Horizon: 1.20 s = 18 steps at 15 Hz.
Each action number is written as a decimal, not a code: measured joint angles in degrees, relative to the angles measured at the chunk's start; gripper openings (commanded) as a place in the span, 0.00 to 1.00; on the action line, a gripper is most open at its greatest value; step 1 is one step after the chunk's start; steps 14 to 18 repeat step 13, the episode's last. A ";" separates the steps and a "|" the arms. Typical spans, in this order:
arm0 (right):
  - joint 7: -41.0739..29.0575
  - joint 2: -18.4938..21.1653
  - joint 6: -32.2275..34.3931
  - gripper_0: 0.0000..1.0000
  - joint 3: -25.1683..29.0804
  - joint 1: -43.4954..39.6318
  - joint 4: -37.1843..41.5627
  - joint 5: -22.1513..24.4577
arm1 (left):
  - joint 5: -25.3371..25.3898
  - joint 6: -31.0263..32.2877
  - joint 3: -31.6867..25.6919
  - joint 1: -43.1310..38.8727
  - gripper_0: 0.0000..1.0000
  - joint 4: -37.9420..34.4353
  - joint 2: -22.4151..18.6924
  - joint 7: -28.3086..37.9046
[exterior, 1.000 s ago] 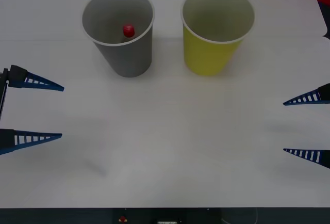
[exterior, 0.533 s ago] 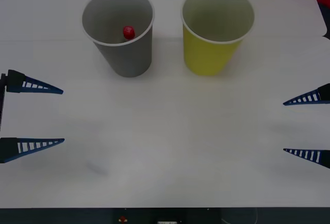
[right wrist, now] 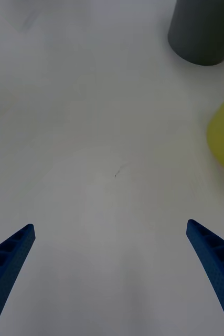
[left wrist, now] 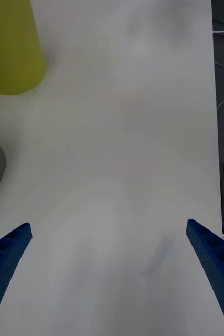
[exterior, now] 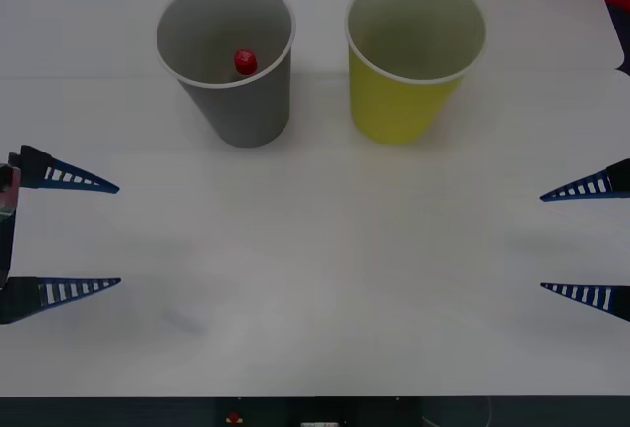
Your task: Put the can into the green bin and the plastic bottle into the gray bin
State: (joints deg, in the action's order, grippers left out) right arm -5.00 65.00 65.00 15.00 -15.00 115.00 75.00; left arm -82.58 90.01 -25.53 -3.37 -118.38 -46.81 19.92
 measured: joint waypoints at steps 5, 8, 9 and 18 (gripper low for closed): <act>0.00 0.00 0.00 1.00 0.00 0.00 0.00 0.00 | 0.29 0.00 0.38 -0.03 1.00 -0.01 -0.95 0.19; 0.00 0.00 0.00 1.00 0.00 0.00 0.00 0.00 | 0.46 0.00 0.47 0.00 1.00 -0.02 -1.43 0.40; 0.00 0.00 0.00 1.00 0.00 0.00 0.00 0.00 | 0.46 0.00 0.47 -0.02 1.00 -0.02 -1.47 0.51; 0.01 0.00 0.00 1.00 0.00 0.00 0.00 0.00 | 0.00 0.00 1.12 -0.03 1.00 -0.02 -2.10 0.80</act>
